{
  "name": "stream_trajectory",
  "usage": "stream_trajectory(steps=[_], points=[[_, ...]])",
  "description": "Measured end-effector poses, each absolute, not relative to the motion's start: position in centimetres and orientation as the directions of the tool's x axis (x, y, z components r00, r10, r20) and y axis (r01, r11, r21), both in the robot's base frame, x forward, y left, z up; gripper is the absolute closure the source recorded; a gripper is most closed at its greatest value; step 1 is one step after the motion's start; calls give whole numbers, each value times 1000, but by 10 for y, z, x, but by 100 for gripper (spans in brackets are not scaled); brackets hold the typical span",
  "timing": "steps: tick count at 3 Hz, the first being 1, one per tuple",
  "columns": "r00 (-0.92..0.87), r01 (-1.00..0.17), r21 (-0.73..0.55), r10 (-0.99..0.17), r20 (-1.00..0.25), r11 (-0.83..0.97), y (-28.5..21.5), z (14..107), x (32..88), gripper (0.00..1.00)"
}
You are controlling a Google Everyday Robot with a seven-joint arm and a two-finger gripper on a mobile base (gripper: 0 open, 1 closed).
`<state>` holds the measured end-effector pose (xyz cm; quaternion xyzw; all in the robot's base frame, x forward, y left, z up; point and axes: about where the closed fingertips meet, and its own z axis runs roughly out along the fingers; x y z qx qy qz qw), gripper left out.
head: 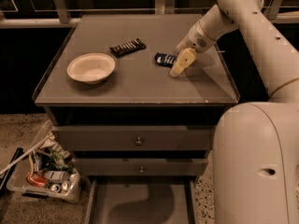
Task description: Place rxbar blueberry into bottom drawer
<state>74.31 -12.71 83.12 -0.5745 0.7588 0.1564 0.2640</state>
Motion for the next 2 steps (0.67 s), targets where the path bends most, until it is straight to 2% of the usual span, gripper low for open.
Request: stream_trajectory(steps=[2], points=[[-200,-954,-66,-789,-580,291,-127,831,743,66]])
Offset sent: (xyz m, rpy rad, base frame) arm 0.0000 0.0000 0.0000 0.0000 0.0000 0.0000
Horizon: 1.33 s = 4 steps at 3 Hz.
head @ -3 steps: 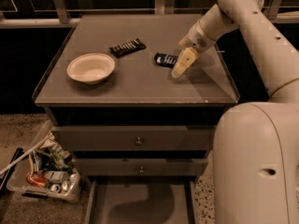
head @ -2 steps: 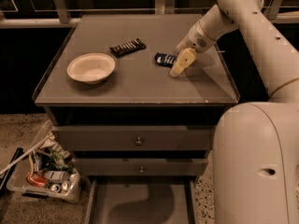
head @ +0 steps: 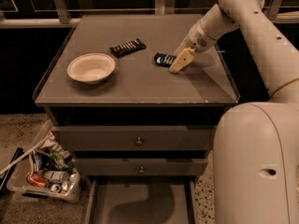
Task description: Place rxbar blueberry into bottom drawer
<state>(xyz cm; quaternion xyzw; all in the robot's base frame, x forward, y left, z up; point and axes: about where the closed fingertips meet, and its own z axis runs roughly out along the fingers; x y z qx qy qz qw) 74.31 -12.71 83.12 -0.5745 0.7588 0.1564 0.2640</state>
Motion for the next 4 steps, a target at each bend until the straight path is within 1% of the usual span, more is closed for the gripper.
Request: stream_trajectory(steps=[1,2,4], points=[[-200,-954,-66,-789,-580,291,-127,831,743,89],[-200,-954,-66,-789,-580,291,-127,831,743,100],[-199,-954,-69,-790,-580,291,-127,834,742,100]])
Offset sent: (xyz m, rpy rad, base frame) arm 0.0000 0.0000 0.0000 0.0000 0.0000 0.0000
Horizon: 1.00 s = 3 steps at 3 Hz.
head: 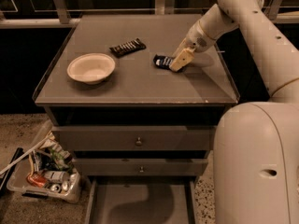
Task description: Place rxbar blueberry into bottom drawer
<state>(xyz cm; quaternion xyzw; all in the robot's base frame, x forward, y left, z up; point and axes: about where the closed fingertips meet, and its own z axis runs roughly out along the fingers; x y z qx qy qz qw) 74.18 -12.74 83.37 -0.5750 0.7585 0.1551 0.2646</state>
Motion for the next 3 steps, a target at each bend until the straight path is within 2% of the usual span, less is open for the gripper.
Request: stream_trajectory(steps=[1,3], points=[[-168,-945,-136,-796,-581,299,-139,859,728,100],[-110,-942,-202,-815,-568,268,-142,887,654,100]])
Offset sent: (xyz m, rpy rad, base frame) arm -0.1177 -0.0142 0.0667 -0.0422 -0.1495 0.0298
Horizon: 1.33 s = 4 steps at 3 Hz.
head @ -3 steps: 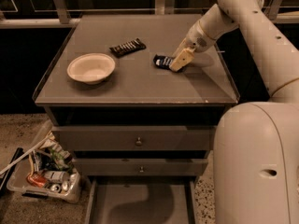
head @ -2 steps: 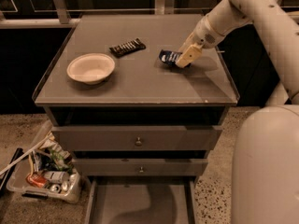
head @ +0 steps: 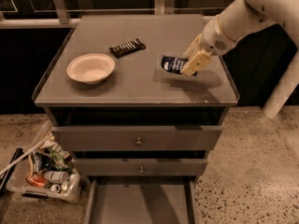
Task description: Place rxbar blueberry into bottom drawer
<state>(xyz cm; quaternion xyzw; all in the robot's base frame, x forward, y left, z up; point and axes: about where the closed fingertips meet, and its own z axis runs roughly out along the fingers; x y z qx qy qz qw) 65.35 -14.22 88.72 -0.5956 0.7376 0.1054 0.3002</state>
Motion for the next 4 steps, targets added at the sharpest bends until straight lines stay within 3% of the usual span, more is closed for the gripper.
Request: stream_trajectory(steps=[4], points=[[-203,-879,-275,-827,-524,390,-163,817,520,100]])
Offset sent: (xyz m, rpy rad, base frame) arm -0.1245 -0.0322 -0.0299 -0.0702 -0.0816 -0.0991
